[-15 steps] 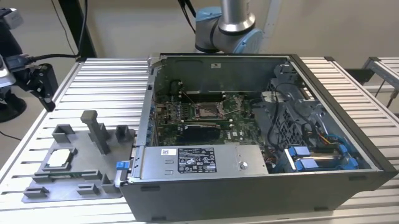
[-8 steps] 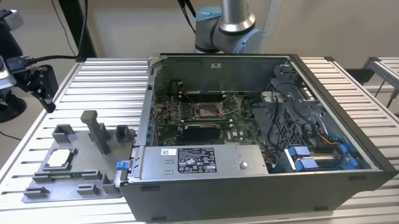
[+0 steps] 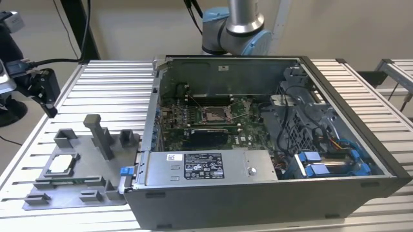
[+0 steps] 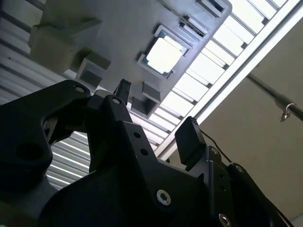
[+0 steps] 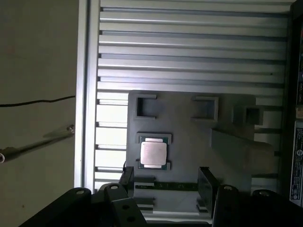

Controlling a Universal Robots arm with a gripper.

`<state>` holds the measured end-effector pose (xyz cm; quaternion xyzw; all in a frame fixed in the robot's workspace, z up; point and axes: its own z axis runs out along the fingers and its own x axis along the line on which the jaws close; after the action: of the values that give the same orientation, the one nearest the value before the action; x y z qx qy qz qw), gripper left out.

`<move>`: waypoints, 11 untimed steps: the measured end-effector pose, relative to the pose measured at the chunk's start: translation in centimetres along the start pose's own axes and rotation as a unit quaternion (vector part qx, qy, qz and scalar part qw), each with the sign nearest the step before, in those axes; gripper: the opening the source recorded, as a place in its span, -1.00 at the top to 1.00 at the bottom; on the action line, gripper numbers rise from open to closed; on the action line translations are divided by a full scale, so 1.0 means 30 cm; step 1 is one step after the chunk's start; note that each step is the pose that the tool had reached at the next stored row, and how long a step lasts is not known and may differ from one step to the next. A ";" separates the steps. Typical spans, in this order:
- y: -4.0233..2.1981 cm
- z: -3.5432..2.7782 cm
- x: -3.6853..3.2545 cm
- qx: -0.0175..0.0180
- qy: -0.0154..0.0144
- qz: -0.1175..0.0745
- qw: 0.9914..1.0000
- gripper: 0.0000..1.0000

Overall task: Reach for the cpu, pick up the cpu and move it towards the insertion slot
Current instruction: 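Pick up the cpu and move it towards the insertion slot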

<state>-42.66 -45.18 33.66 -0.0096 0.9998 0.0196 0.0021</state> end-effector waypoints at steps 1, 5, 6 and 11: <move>-0.001 0.001 0.000 0.000 0.000 0.000 1.000 -1.00; -0.002 0.004 0.001 0.000 0.000 0.000 1.000 -1.00; -0.003 0.004 0.001 0.000 0.000 0.000 1.000 -1.00; -0.004 0.008 0.002 0.000 0.000 0.000 1.000 -1.00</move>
<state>-42.72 -45.31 33.41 -0.0096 0.9998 0.0196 0.0022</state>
